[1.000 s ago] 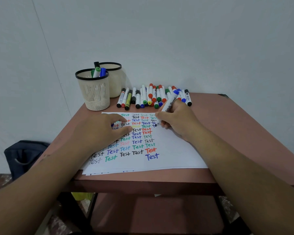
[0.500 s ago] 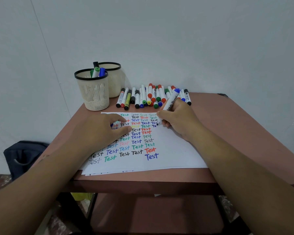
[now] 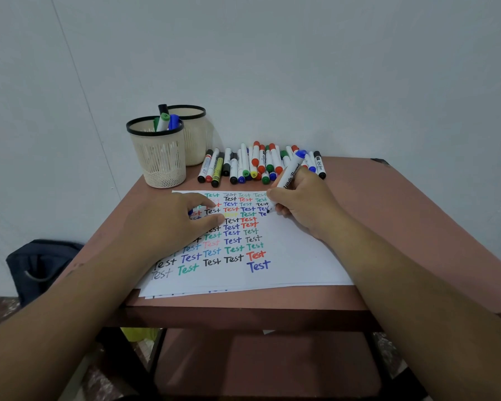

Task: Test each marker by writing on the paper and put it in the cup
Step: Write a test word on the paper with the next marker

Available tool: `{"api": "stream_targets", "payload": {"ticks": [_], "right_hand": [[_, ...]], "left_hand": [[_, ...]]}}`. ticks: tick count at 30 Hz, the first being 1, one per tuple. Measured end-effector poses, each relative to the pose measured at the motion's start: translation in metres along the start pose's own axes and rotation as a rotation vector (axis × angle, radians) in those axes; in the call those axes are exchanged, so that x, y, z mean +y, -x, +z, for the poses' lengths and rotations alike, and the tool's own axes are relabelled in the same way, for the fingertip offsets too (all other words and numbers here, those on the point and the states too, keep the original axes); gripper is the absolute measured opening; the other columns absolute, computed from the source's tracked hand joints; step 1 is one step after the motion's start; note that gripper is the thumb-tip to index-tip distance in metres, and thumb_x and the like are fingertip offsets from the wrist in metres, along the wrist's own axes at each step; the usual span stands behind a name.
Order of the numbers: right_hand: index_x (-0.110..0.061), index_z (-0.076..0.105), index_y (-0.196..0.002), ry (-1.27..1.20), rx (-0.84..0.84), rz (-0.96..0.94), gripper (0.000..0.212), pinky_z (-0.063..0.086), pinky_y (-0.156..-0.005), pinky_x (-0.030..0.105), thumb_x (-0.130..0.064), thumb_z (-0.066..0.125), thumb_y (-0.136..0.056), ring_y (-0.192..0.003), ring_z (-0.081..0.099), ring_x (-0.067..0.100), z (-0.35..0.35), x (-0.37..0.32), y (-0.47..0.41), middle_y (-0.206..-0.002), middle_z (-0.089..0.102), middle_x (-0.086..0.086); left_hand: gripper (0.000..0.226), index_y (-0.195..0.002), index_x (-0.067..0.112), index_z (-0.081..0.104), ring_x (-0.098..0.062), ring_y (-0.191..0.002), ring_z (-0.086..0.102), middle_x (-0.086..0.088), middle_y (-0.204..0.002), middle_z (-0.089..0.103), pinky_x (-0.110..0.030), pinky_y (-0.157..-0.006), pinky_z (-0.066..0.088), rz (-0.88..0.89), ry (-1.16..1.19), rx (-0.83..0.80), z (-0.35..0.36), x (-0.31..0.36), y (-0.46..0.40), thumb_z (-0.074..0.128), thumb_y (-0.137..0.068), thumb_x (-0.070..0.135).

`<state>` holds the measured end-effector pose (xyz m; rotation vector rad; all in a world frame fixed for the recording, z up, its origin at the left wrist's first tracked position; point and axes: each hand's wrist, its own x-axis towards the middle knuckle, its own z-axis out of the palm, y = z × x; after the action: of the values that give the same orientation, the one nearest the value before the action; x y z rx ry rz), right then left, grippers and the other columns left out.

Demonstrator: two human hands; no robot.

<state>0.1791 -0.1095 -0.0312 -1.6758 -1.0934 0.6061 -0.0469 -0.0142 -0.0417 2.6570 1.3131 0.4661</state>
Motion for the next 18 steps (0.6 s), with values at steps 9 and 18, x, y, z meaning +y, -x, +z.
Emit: {"api": "stream_targets", "payload": {"ticks": [9,18], "right_hand": [[-0.016,0.059,-0.091,0.007,-0.006,-0.002,0.014,0.052,-0.056,0.021,-0.004,0.067,-0.092,-0.060,0.058,0.011,-0.0011,-0.0024,0.0021,-0.080,0.064,0.007],[-0.013,0.060,-0.093,-0.015,0.025,-0.004,0.012,0.052,-0.053,0.023,-0.007,0.070,-0.092,-0.055,0.059,0.011,-0.0017,-0.0015,0.0006,-0.078,0.067,0.010]], "left_hand": [[0.056,-0.125,0.053,0.060,-0.002,-0.072,0.054,0.017,-0.077,0.056,-0.021,-0.058,0.038,0.005,-0.011,0.009,-0.0006,-0.0002,0.0005,0.045,-0.081,0.084],[0.056,-0.124,0.053,0.061,-0.003,-0.072,0.055,0.016,-0.077,0.057,-0.023,-0.059,0.039,0.003,-0.002,0.014,0.0005,-0.0016,-0.0007,0.046,-0.080,0.084]]}}
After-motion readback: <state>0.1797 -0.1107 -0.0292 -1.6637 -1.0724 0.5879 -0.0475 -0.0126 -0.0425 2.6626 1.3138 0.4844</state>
